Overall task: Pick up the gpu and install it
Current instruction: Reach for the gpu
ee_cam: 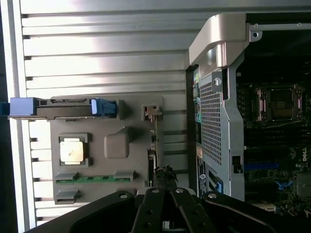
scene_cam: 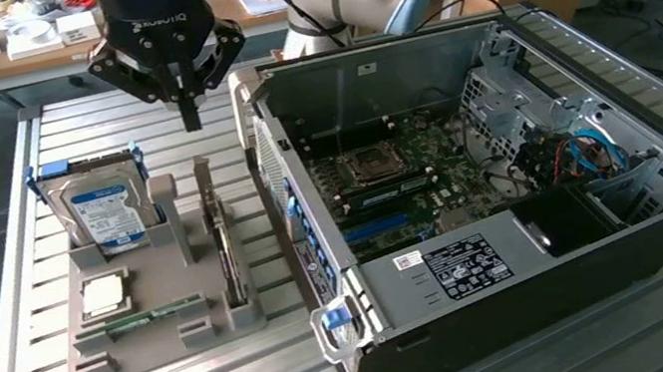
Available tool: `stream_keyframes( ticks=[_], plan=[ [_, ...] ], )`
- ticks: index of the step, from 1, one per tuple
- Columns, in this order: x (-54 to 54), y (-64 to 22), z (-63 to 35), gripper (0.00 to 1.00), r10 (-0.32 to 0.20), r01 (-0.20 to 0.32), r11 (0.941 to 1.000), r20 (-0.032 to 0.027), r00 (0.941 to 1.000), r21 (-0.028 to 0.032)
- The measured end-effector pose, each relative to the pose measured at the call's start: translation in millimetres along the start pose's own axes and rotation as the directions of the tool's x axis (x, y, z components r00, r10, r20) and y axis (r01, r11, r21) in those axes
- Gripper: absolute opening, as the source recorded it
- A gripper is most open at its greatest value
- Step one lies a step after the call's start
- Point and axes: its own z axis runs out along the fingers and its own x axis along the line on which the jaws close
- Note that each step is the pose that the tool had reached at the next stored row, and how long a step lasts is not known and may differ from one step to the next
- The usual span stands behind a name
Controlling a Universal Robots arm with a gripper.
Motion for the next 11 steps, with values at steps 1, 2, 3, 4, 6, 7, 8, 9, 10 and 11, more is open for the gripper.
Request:
stream_keyframes(
  ticks=[1, 2, 3, 4, 6, 7, 8, 9, 10, 11],
  plan=[
    [-0.1, -2.5, -0.1, 0.11, 0.000, 0.000, 1.0000, -0.0001, 1.0000, 0.0000],
    [-0.1, -5.0, -0.2, 0.11, 0.000, 0.000, 1.0000, 0.0000, 1.0000, -0.0001],
    [-0.1, -7.5, -0.3, 0.11, 0.000, 0.000, 1.0000, 0.0000, 1.0000, -0.0001],
    [-0.1, -10.0, -0.4, 0.11, 0.000, 0.000, 1.0000, 0.0000, 1.0000, 0.0000],
    [-0.2, -15.9, -0.7, 0.11, 0.000, 0.000, 1.0000, 0.0000, 1.0000, 0.0000],
    [-0.3, -18.8, -0.8, 0.11, 0.000, 0.000, 1.0000, 0.0000, 1.0000, -0.0001],
    [-0.3, -21.9, -0.9, 0.11, 0.000, 0.000, 1.0000, 0.0001, 1.0000, -0.0001],
    [-0.4, -24.8, -1.1, 0.11, 0.000, 0.000, 1.0000, 0.0000, 1.0000, 0.0000],
    [-0.4, -27.8, -1.2, 0.11, 0.000, 0.000, 1.0000, -0.0001, 1.0000, 0.0000],
    [-0.3, -30.5, -1.3, 0.11, 0.000, 0.000, 1.0000, 0.0000, 1.0000, 0.0000]
  ],
)
